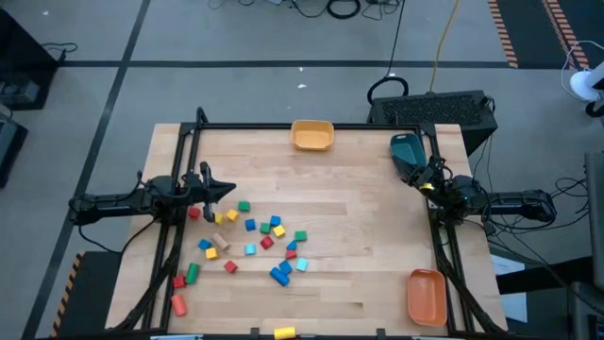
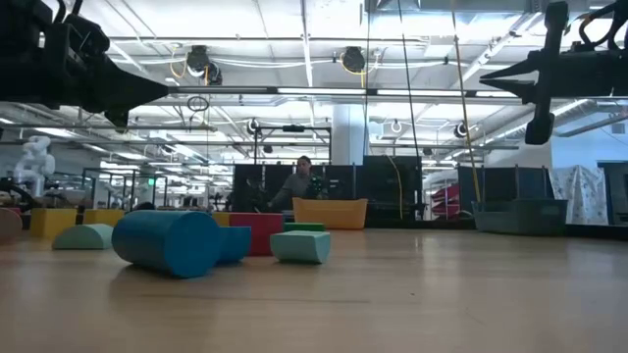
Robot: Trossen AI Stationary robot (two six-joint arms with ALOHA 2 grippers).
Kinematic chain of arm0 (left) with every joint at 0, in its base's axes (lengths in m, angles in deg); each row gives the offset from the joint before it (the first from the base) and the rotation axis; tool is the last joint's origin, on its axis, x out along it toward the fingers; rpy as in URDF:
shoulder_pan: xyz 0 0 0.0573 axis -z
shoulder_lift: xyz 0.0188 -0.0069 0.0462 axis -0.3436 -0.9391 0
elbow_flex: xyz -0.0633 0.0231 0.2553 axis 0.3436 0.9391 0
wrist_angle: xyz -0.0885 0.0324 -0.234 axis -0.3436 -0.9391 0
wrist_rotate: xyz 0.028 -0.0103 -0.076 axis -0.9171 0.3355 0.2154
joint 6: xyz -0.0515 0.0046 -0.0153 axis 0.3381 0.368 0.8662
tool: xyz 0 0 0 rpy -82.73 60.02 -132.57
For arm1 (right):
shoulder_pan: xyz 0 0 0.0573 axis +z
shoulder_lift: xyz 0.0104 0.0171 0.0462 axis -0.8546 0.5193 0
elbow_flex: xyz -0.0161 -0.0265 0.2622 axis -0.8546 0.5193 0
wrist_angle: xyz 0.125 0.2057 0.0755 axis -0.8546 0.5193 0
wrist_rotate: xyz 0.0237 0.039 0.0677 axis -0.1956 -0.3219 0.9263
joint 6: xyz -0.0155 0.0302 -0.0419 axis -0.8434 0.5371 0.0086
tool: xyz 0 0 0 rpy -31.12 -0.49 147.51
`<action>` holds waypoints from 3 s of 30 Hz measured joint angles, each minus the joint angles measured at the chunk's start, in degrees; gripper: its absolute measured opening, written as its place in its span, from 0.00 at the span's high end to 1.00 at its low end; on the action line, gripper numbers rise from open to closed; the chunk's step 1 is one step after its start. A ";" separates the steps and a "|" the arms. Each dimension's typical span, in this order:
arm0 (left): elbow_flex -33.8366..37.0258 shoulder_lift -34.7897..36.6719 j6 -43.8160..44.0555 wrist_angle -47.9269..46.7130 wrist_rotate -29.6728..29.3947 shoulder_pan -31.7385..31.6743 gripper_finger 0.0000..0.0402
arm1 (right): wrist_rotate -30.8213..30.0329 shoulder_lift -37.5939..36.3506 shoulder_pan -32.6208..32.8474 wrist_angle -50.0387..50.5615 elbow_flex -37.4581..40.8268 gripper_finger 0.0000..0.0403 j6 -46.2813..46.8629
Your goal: Sort blocks by size
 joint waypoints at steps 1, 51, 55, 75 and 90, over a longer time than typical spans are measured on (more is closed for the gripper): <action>0.02 0.01 0.02 0.00 0.00 -0.02 0.97 | -0.02 0.00 0.00 0.00 0.00 1.00 0.00; -5.55 -2.68 13.63 -14.27 1.38 -0.28 0.74 | -8.02 0.33 0.00 1.49 0.00 1.00 -25.33; -8.26 -5.06 13.35 -18.30 0.00 -0.28 0.64 | -7.06 0.96 -0.02 1.61 0.00 1.00 -26.53; -31.44 -37.14 23.99 -41.58 5.42 -0.15 0.49 | 11.93 18.14 0.17 2.46 0.00 0.92 -28.28; -40.07 -50.95 31.41 -59.19 3.35 0.18 0.49 | 12.07 30.77 0.17 -11.39 -0.02 0.66 -37.13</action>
